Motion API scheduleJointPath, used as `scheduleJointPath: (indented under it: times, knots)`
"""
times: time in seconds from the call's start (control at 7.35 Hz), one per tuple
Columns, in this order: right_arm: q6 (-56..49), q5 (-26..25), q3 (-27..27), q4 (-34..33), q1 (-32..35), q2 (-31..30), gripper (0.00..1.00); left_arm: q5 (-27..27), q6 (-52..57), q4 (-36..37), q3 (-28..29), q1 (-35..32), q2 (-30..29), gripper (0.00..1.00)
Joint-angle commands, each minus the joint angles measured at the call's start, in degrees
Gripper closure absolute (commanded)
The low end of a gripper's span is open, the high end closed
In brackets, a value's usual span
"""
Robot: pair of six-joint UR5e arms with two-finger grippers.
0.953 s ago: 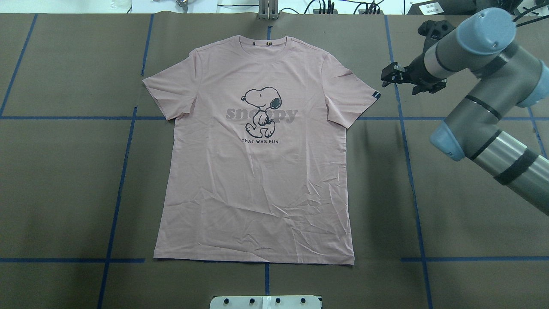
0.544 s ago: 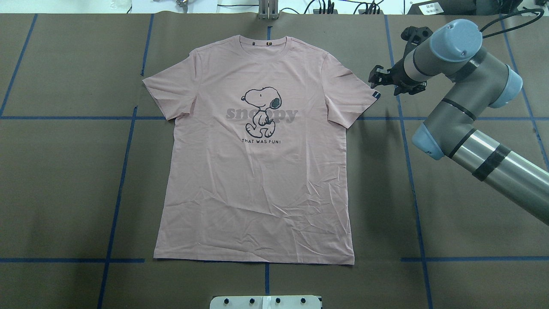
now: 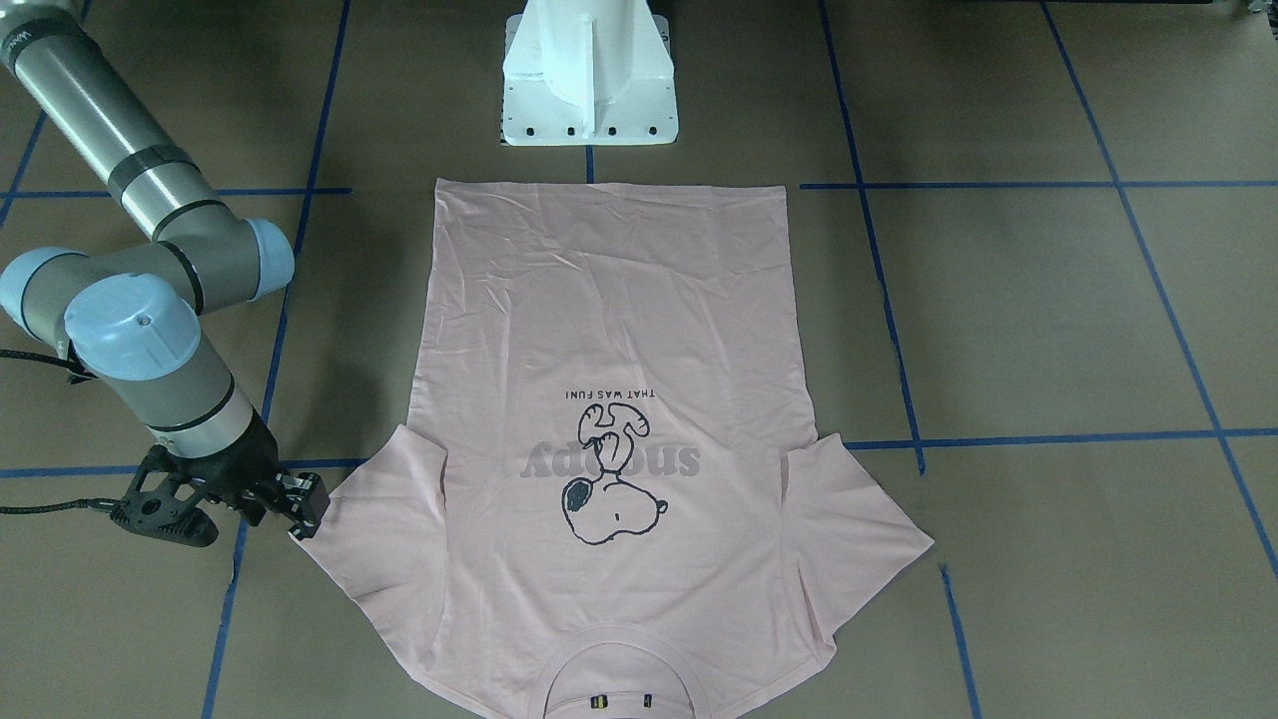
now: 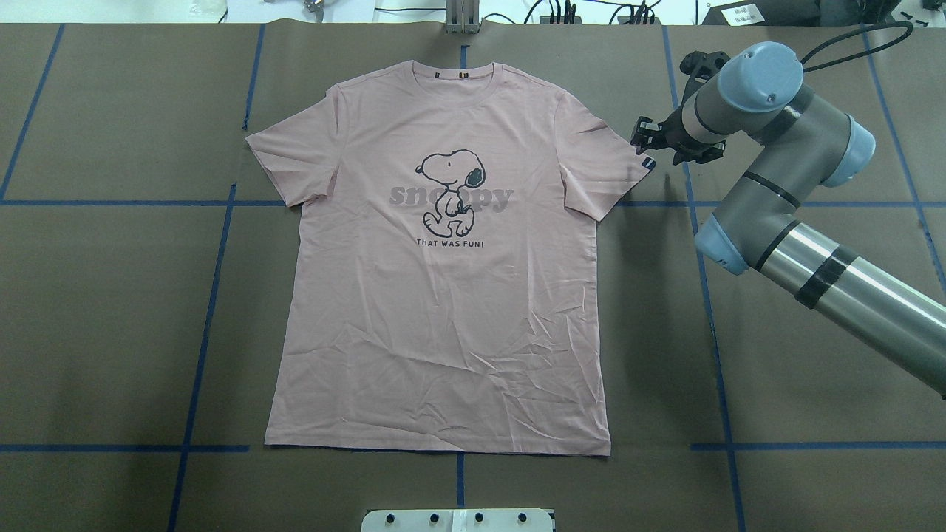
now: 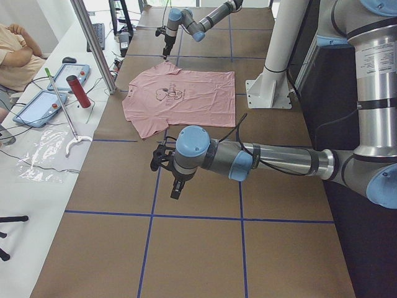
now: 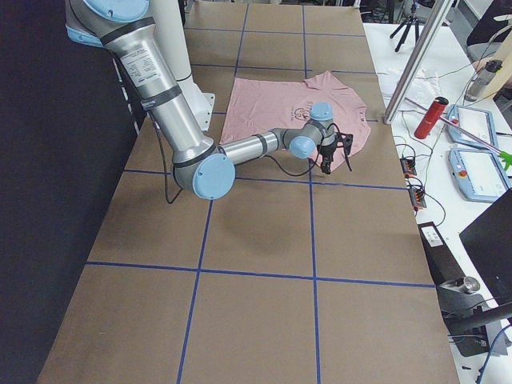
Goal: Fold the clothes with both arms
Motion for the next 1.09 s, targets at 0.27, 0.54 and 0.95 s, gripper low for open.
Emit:
scheduleJointPath:
  times: [0.27, 0.54, 0.95]
  knots:
    - [0.08, -1.9, -2.87, 0.12, -0.75, 1.34, 0.4, -0.03, -0.09, 0.0, -0.34, 0.0, 0.0, 0.0]
    - [0.08, -1.9, -2.88, 0.21, -1.28, 1.17, 0.44, -0.03, -0.09, 0.0, -0.51, 0.0, 0.0, 0.0]
    - [0.25, -1.82, -2.88, 0.3, -1.28, 1.17, 1.0, -0.03, -0.09, 0.0, -0.95, -0.09, 0.0, 0.0]
